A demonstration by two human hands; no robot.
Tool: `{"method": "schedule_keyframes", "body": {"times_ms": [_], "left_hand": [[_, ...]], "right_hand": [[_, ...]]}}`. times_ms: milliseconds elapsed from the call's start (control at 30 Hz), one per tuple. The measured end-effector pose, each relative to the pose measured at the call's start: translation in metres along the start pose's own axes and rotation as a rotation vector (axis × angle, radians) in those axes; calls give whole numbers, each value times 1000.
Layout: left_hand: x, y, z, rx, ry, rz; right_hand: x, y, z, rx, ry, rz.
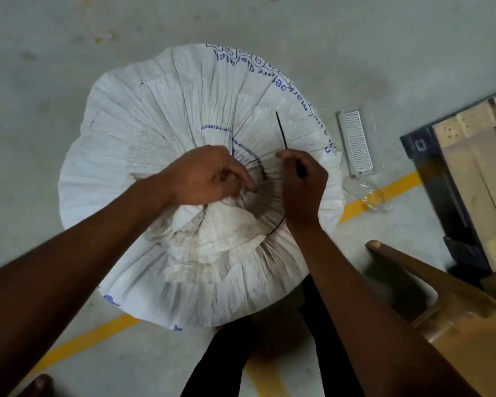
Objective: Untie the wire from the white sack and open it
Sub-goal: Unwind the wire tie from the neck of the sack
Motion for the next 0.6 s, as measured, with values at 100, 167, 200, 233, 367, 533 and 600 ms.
{"method": "schedule_keyframes", "body": {"times_ms": [100,167,200,233,367,533,600], "left_hand": [[-13,20,14,197,-101,-146],[-17,34,18,274,-118,-232],[-18,41,18,297,-151,-256],[-20,48,18,305,-217,-274],[-26,73,4,249,-455,-257],[-42,99,-7,61,-652,-240],[-46,114,-8,-28,-721,-253]], "right_hand": [[8,23,-7,-90,-28,-78],[9,37,-11,-148,-35,-101],[10,44,-14,-169,-29,-112],[11,50,-17,-186,-17,-119],[15,72,-27,-250,-7,-156],[14,97,-48,-285,7,-113],[13,108,-56,-286,21,-98]]}}
Point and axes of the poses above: each hand's wrist, its own y-axis towards the middle knuckle, its own z-axis out of the palm, x = y × z, the point moved 2 cm from there along y, towards the middle knuckle, and after that the axes turned 7 degrees about y, right-handed, at the moved point
